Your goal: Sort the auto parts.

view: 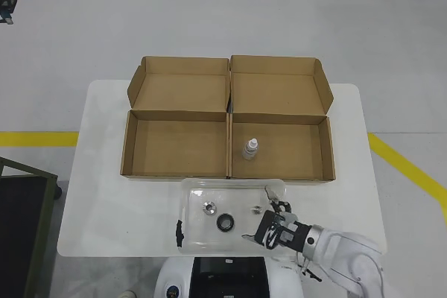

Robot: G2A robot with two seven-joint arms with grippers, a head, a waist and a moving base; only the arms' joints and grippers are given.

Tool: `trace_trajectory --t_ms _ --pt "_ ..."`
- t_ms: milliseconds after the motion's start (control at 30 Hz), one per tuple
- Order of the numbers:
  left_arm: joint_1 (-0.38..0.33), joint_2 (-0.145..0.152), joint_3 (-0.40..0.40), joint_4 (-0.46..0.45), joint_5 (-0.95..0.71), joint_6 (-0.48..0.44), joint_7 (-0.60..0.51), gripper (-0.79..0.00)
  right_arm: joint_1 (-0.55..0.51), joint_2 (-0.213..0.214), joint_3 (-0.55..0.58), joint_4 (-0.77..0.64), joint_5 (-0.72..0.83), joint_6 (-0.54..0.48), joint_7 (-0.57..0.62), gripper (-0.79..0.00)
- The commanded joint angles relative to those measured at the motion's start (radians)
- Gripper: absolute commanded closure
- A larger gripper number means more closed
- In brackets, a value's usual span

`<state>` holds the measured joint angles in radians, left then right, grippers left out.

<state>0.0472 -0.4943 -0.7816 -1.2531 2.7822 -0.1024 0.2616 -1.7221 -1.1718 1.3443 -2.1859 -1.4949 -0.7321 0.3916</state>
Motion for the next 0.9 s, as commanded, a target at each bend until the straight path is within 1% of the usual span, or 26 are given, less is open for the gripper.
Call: trace_trajectory --t_ms 0,133,233,333,367,433,600,700,767,867 --pt "0.0 0.0 0.0 0.0 0.0 0.0 0.0 -0.785 0.007 0.001 -0.01 0.019 0.012 0.005 0.013 -0.77" --pt "0.0 0.0 0.0 0.0 0.0 0.0 0.0 -0.785 0.034 0.001 -0.034 0.056 0.005 0.017 0.031 -0.72" --pt "0.0 0.0 0.0 0.0 0.0 0.0 0.0 -0.785 0.054 0.005 -0.047 0.062 -0.049 0.001 0.051 -0.683" --pt "0.0 0.0 0.0 0.0 0.0 0.0 0.0 -0.785 0.061 0.009 -0.051 0.073 -0.081 -0.002 0.05 -0.646" --pt "0.0 0.0 0.0 0.0 0.0 0.0 0.0 -0.785 0.063 0.01 -0.052 0.074 -0.09 -0.002 0.048 -0.622" --pt "0.0 0.0 0.0 0.0 0.0 0.0 0.0 -0.785 0.066 0.012 -0.053 0.08 -0.097 0.0 0.041 -0.606" --pt "0.0 0.0 0.0 0.0 0.0 0.0 0.0 -0.785 0.08 0.016 -0.068 0.098 -0.136 0.0 0.045 -0.511" --pt "0.0 0.0 0.0 0.0 0.0 0.0 0.0 -0.785 0.085 0.017 -0.078 0.112 -0.151 0.009 0.046 -0.468" --pt "0.0 0.0 0.0 0.0 0.0 0.0 0.0 -0.785 0.09 0.018 -0.084 0.117 -0.166 0.017 0.046 -0.4" --pt "0.0 0.0 0.0 0.0 0.0 0.0 0.0 -0.785 0.098 0.02 -0.091 0.127 -0.189 0.022 0.047 -0.388"
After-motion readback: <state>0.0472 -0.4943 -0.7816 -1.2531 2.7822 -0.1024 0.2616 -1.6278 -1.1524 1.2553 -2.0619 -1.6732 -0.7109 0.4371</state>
